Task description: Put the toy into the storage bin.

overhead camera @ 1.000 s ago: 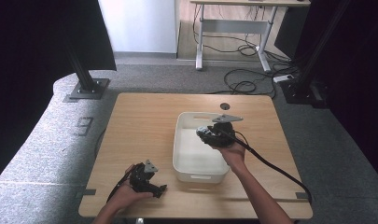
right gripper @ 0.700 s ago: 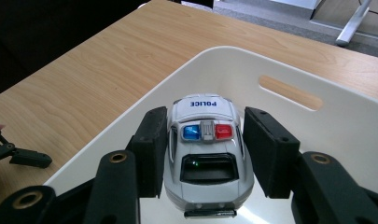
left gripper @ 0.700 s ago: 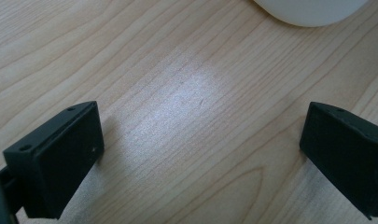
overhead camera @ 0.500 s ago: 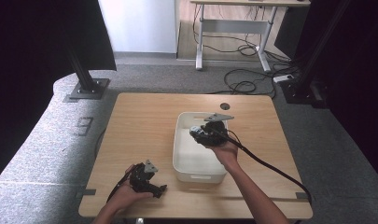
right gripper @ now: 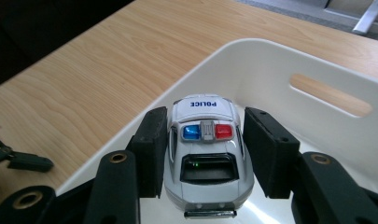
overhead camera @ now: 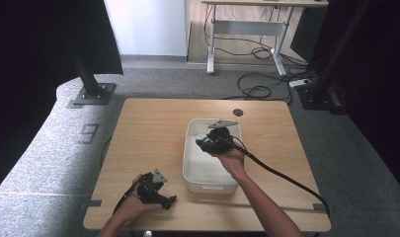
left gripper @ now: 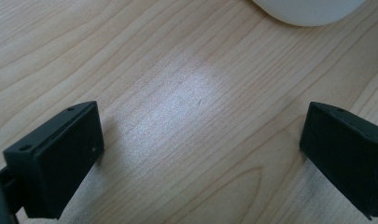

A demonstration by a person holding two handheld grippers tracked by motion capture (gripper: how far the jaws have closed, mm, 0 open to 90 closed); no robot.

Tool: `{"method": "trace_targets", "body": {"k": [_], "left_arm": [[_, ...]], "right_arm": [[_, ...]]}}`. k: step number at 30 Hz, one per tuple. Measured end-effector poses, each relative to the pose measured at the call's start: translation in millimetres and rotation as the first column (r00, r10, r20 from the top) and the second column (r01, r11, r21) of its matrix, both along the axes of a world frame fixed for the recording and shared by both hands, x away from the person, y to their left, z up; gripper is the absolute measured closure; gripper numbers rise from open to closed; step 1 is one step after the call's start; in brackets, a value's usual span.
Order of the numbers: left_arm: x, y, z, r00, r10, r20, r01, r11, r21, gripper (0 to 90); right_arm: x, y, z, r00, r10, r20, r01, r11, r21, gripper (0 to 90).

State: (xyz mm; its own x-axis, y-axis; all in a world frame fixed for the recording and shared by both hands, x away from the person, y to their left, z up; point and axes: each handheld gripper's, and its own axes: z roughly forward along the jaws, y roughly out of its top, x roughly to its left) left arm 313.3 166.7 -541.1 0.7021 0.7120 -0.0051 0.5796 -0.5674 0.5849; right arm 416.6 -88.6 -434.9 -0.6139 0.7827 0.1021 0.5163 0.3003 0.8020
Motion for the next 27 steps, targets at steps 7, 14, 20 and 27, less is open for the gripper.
{"method": "trace_targets", "body": {"k": [7,14,20,27], "left_arm": [[-0.6,-0.3,0.1,1.0,-0.005,-0.001,0.005,1.0,0.001,0.0],[-0.5,-0.3,0.2,1.0,-0.006,-0.001,0.006,1.0,0.002,0.0],[-0.5,-0.3,0.2,1.0,-0.007,-0.001,0.007,1.0,0.003,0.0],[-0.5,-0.3,0.2,1.0,-0.007,-0.002,0.007,1.0,0.002,0.0]], "right_arm": [[2.2,11.8,-2.7,0.9999,0.003,-0.01,-0.003,1.0,-0.02,50.9],[8.6,14.6,-13.7,0.9992,-0.014,-0.038,0.013,0.999,-0.046,50.9],[14.0,16.6,-22.0,0.9983,-0.024,-0.054,0.021,0.998,-0.059,50.9],[18.0,20.0,-31.3,0.9969,-0.028,-0.074,0.023,0.997,-0.069,50.8]]}}
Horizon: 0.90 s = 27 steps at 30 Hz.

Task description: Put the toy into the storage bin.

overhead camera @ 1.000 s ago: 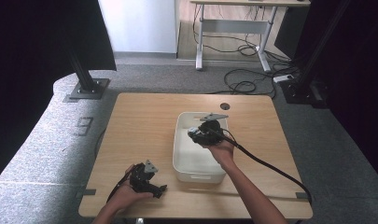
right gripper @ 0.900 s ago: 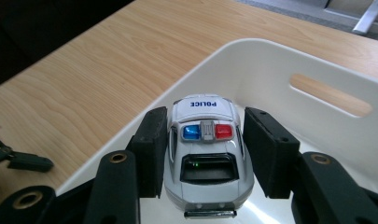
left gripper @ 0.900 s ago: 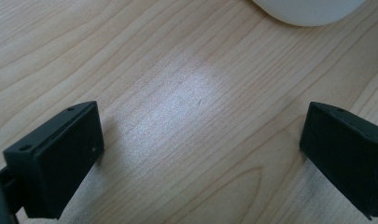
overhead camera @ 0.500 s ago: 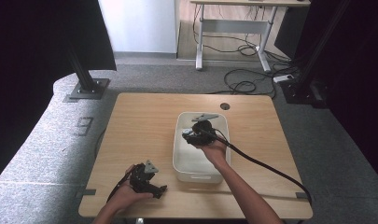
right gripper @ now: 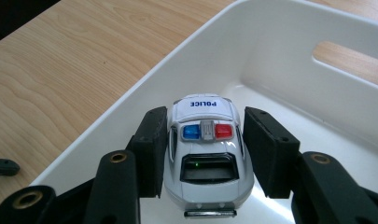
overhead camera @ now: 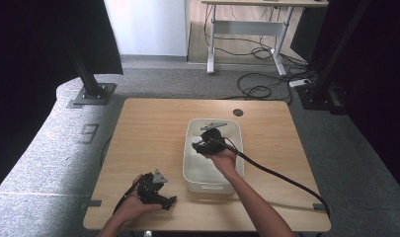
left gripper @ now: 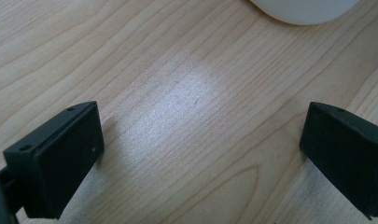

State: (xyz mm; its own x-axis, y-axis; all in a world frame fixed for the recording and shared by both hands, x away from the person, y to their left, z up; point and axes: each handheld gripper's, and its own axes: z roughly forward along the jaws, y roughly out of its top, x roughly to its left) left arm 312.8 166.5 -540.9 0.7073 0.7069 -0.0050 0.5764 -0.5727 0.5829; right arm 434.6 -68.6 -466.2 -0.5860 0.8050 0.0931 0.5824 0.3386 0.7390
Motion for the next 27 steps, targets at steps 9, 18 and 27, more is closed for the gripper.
{"method": "trace_targets", "body": {"k": [9,18,27], "left_arm": [[0.0,-0.1,0.0,1.0,0.0,0.0,0.0,1.0,0.0,0.0],[0.0,-0.1,0.0,1.0,0.0,0.0,0.0,1.0,0.0,0.0],[0.0,0.0,0.0,1.0,-0.001,0.001,0.001,1.0,0.0,0.0]], "right_arm": [[3.9,2.7,-8.4,0.9998,-0.002,-0.019,0.002,1.0,-0.013,50.9],[6.9,4.6,-16.3,0.9994,0.0,-0.034,-0.001,0.999,-0.032,50.8],[9.1,6.0,-22.8,0.999,0.003,-0.045,-0.005,0.999,-0.043,50.8]]}}
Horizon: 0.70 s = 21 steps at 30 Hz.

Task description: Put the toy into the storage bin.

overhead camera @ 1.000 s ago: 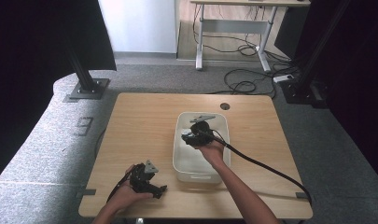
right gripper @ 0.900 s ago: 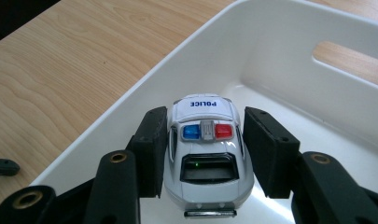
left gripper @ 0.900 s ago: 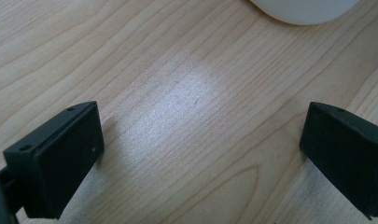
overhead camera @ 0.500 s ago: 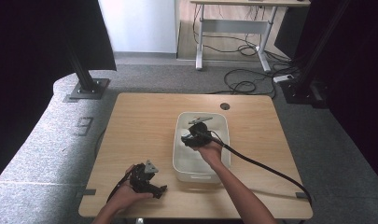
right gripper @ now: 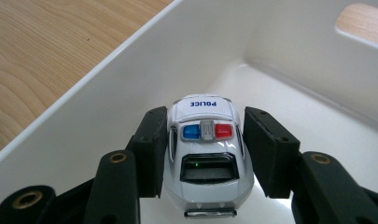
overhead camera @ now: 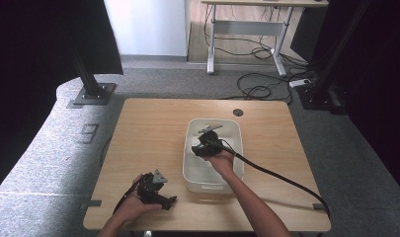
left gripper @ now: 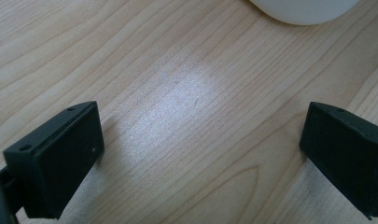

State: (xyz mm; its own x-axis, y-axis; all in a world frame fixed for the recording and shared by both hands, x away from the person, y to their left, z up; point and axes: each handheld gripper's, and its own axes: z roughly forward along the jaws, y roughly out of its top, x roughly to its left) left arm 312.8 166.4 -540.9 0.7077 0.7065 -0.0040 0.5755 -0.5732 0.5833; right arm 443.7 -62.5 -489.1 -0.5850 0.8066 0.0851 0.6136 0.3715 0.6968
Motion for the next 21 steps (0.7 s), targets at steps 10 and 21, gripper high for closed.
{"method": "trace_targets", "body": {"k": [10,21], "left_arm": [[0.0,0.0,0.0,1.0,0.0,0.0,0.0,1.0,0.0,0.0],[0.0,0.1,-0.1,1.0,-0.001,0.001,0.001,1.0,-0.001,0.0]], "right_arm": [[2.0,0.1,-3.4,1.0,-0.003,-0.002,0.003,1.0,-0.015,50.7],[6.5,-1.6,-4.0,0.9998,-0.012,-0.014,0.011,0.999,-0.031,50.7]]}}
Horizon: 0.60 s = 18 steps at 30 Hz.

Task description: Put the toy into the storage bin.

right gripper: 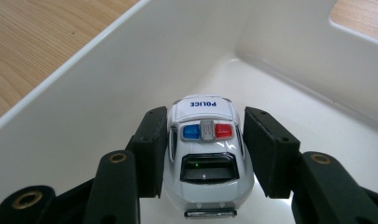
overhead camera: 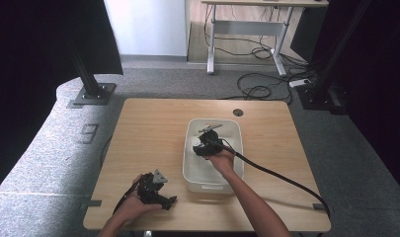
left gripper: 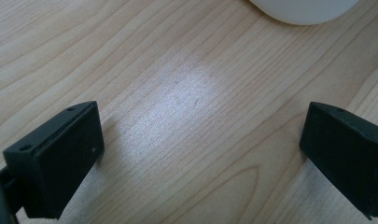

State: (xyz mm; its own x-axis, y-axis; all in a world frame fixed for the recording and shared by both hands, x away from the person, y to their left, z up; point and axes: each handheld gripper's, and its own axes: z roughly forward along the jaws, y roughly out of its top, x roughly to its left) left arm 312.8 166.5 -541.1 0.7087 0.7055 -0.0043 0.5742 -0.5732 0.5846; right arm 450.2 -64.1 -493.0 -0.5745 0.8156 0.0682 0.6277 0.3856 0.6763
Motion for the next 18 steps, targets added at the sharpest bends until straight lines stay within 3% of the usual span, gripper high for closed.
{"method": "trace_targets", "body": {"k": [18], "left_arm": [[-0.3,0.0,-0.1,1.0,0.0,0.0,0.0,1.0,-0.001,0.0]], "right_arm": [[11.2,0.8,-14.3,0.999,0.003,-0.044,-0.004,1.0,-0.022,50.5]]}}
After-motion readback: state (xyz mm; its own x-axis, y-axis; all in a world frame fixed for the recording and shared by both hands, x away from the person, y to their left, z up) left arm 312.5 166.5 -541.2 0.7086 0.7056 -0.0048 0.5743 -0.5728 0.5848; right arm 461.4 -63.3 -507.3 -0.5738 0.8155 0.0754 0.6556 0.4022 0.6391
